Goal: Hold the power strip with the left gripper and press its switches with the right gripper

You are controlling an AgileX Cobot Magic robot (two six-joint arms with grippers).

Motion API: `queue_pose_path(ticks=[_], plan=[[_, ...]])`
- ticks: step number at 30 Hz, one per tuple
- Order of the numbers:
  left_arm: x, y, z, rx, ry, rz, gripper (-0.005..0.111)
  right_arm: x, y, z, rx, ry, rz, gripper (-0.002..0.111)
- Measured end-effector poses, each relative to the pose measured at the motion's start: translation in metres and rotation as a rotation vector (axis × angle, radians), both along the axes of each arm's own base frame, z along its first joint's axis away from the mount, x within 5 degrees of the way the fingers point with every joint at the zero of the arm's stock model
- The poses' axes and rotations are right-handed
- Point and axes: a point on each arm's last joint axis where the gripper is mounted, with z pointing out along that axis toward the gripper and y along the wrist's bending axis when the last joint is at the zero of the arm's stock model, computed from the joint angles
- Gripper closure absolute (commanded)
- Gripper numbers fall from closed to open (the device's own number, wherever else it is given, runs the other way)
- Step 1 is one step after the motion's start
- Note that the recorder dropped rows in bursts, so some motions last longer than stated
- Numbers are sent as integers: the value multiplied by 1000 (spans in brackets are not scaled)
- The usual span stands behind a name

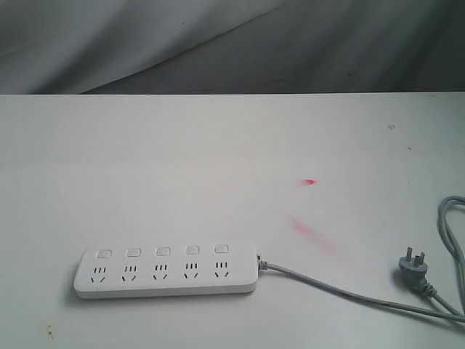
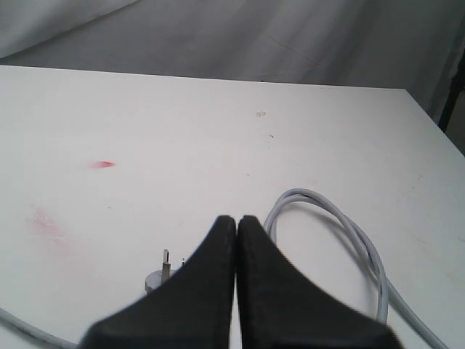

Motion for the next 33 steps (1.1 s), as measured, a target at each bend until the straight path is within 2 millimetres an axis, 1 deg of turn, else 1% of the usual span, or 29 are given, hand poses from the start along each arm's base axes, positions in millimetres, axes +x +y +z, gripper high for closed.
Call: queue_pose_path(ticks=[5, 8, 17, 24, 28, 33], plan=[[-12, -1, -23, -15, -30, -1, 106, 0, 0, 0, 0, 0, 0, 108], [-13, -1, -29, -16, -20, -1, 106, 0, 0, 0, 0, 0, 0, 108], [-14, -1, -36, 5, 47, -3, 106, 0, 0, 0, 2, 0, 0, 108], [-14, -8, -37, 31, 55, -109, 106, 0, 0, 0, 2, 0, 0, 108], [-14, -8, -38, 34, 48, -111, 106, 0, 0, 0, 2, 0, 0, 108], [-23, -7, -52, 34, 4, -91, 106, 0, 0, 0, 2, 0, 0, 108]])
